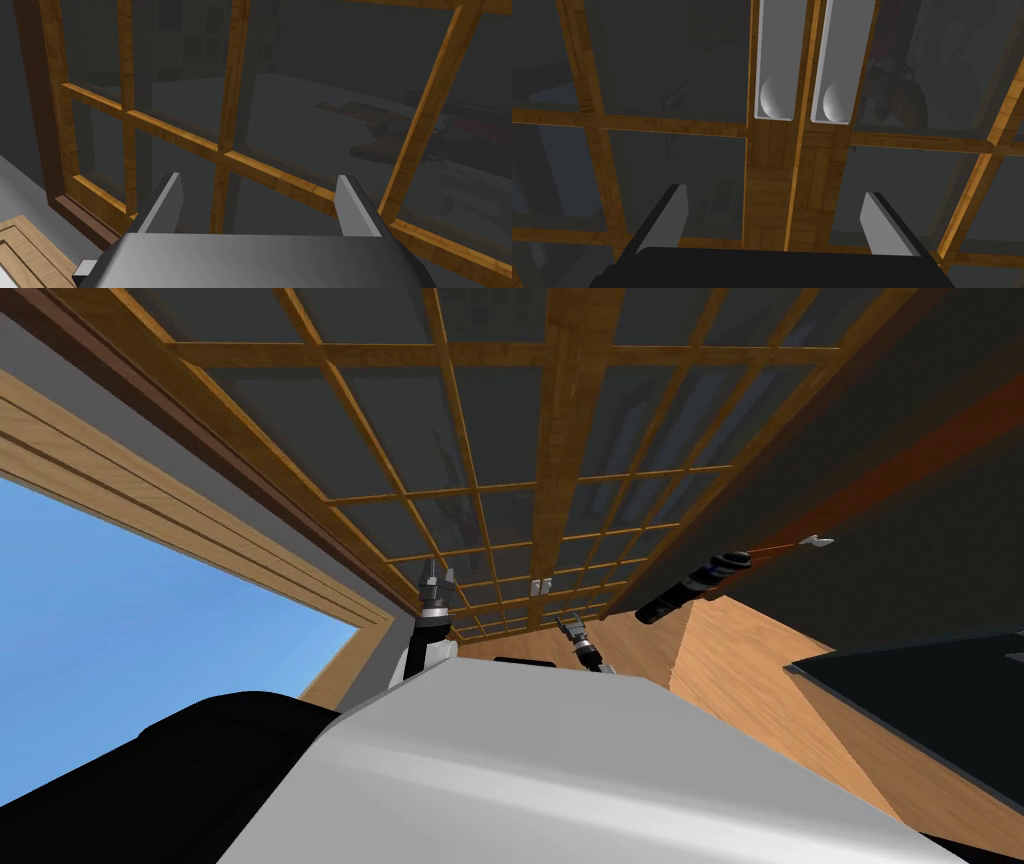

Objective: Pull the door open

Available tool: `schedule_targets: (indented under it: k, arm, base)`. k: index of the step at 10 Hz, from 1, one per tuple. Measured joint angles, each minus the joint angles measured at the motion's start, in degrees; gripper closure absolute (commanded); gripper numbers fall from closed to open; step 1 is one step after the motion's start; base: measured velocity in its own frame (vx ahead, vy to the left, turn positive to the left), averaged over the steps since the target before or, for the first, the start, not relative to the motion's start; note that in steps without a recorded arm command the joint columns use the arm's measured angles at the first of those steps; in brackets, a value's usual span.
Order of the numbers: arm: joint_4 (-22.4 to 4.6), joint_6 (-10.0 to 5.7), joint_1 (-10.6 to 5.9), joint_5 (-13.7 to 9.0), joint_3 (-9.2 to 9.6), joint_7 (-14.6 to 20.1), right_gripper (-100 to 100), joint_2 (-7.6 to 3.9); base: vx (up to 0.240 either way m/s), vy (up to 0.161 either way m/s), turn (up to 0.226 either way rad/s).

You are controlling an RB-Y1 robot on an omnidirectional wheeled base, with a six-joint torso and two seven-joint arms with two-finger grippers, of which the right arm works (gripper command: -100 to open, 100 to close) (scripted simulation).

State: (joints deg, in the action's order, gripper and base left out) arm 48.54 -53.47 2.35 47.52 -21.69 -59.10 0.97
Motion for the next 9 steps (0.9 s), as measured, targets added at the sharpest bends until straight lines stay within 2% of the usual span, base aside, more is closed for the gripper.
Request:
schedule_targets:
  k: [3,5,6,7,8,9]
  arm:
    - [-1.0,0.02,0.52,-1.1,-1.61,-1.1,-100,-1.43]
    - [-0.7,0.89,1.34,-2.0,-2.84,-1.3,-100,-2.55]
    - [-1.6,1.05,1.07,-2.6,-3.72,-1.9,-100,-3.16]
    - [-0.9,1.53,1.99,-3.0,-4.38,-1.9,-100,-3.74]
    - [-3.9,0.85,1.13,-4.1,-5.92,-3.2,-100,-4.66]
    - [-4.4,0.84,1.32,-4.9,-6.96,-3.9,-100,-5.34]
  base:
    - [-0.210,-0.028,0.084]
    - [-0.198,-0.059,0.100]
    - [-0.198,-0.074,0.105]
    - [-0.170,-0.058,0.145]
    - [-0.182,-0.065,0.119]
    - [-0.201,-0.057,0.120]
